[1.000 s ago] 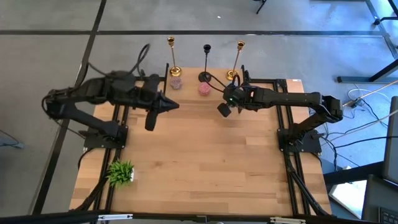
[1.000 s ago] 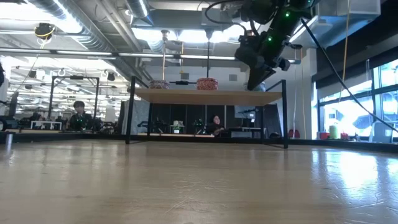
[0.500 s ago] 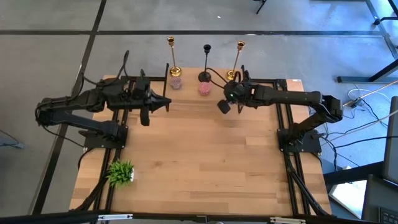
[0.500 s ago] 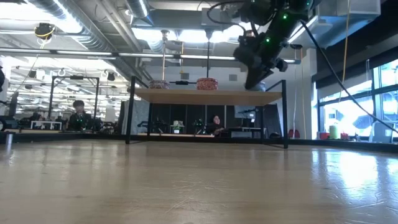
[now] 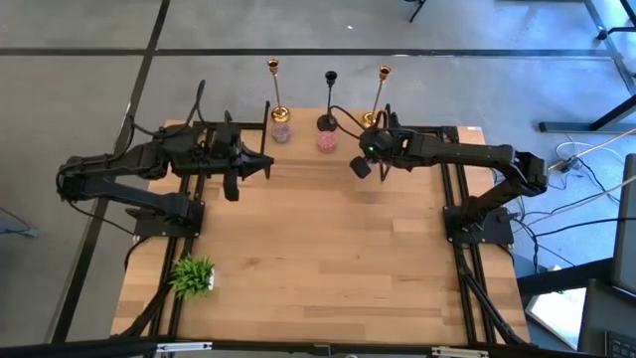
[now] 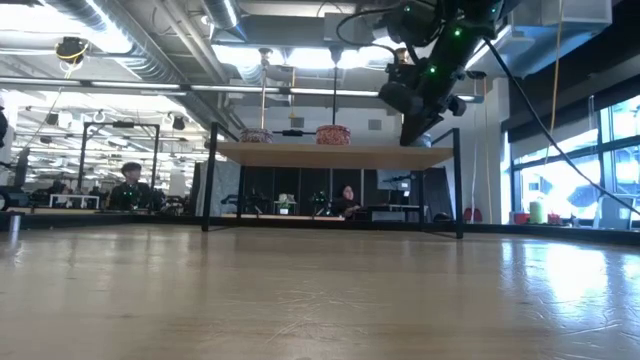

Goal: Pick & Place candle stick holders
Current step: Put the blue scented candle on the shelf

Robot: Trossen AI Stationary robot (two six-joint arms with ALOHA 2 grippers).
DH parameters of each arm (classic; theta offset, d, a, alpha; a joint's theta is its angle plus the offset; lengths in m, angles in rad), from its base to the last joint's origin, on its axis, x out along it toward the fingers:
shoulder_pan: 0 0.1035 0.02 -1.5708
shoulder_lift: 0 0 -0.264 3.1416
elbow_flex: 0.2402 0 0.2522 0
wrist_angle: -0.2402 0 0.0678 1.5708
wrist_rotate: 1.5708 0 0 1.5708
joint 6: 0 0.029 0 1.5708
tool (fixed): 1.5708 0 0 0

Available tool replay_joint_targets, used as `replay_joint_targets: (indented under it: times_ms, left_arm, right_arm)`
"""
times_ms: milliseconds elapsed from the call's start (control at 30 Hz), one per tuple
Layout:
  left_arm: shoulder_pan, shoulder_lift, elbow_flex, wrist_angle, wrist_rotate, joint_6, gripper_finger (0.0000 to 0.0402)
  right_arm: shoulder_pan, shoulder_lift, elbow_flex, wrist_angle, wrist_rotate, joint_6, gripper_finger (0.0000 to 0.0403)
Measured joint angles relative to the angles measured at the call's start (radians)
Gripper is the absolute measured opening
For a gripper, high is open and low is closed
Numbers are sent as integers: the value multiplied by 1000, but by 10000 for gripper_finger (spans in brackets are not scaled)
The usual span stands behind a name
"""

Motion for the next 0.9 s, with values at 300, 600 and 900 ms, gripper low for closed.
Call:
replay_joint_targets:
  times_ms: [300, 600, 900]
  left_arm:
    - [0, 0, 0, 0, -1, 4, 2]
    - [0, 0, 0, -19, 8, -19, 2]
    - [0, 0, 0, -41, 10, -19, 2]
  right_arm:
    - [81, 0, 95, -71, -6, 12, 0]
    - [103, -50, 353, -290, 15, 162, 0]
    - [58, -106, 404, -502, 28, 280, 0]
